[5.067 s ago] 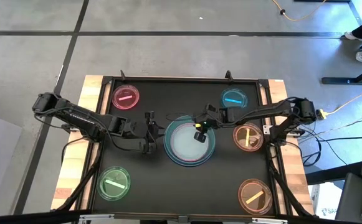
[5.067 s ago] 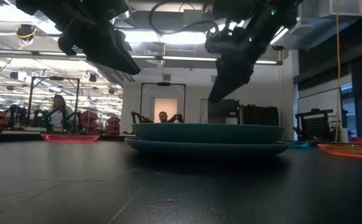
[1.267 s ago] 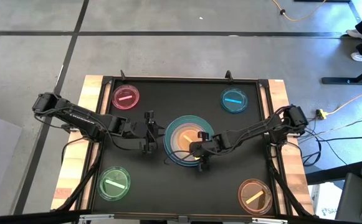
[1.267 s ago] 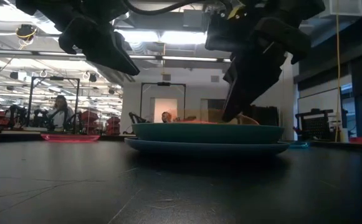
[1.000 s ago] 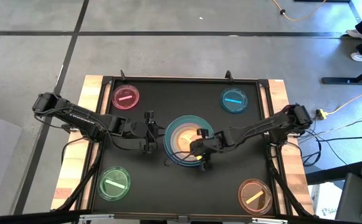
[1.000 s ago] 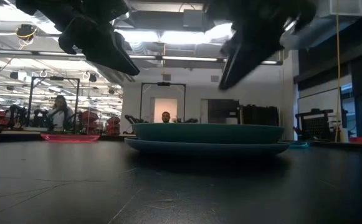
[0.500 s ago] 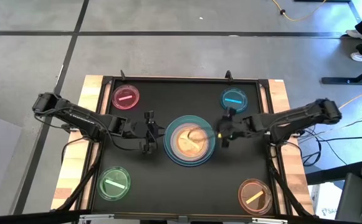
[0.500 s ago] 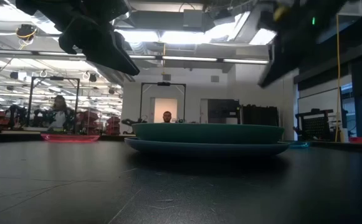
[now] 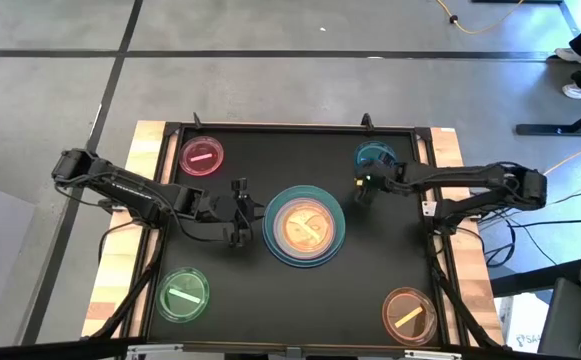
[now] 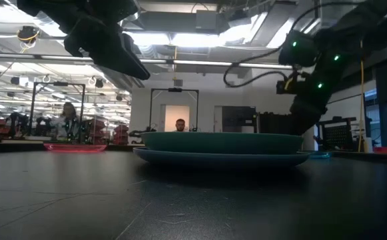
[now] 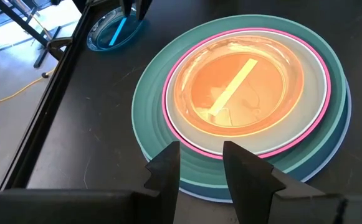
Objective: Stack plastic plates
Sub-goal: Stack the blue plate on top of the orange plate
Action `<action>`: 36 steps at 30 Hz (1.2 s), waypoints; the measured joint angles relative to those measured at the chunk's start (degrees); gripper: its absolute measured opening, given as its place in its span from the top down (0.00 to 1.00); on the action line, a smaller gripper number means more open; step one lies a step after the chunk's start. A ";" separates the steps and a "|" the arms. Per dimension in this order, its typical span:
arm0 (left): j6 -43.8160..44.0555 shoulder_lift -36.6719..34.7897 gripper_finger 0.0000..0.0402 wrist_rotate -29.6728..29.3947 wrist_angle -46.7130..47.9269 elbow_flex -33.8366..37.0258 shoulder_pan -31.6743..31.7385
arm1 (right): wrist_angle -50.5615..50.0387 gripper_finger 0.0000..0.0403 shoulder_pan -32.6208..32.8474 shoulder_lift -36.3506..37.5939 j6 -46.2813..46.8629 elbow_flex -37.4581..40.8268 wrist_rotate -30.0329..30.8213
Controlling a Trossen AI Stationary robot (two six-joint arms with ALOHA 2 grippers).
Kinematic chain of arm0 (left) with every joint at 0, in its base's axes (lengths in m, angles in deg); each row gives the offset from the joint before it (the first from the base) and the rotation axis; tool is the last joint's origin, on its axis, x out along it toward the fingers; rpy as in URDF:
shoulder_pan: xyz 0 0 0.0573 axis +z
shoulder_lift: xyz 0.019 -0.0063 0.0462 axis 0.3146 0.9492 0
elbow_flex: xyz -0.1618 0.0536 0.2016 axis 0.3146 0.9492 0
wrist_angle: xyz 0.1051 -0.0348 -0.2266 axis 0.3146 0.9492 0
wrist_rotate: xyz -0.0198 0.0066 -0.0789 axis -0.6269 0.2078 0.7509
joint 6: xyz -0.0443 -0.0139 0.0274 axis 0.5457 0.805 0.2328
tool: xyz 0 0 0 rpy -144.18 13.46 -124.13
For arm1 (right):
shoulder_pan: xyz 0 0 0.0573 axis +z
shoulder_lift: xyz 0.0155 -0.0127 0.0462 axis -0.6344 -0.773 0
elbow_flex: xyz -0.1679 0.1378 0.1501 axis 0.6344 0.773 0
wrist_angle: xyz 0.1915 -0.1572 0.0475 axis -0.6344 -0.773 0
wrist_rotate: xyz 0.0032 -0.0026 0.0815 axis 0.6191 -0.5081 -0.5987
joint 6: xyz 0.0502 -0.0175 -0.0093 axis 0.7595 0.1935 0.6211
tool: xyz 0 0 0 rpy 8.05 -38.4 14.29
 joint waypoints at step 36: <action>0.00 0.00 0.71 -0.01 0.13 0.02 0.00 | 11.98 0.98 -11.87 -14.31 -7.53 0.20 -2.14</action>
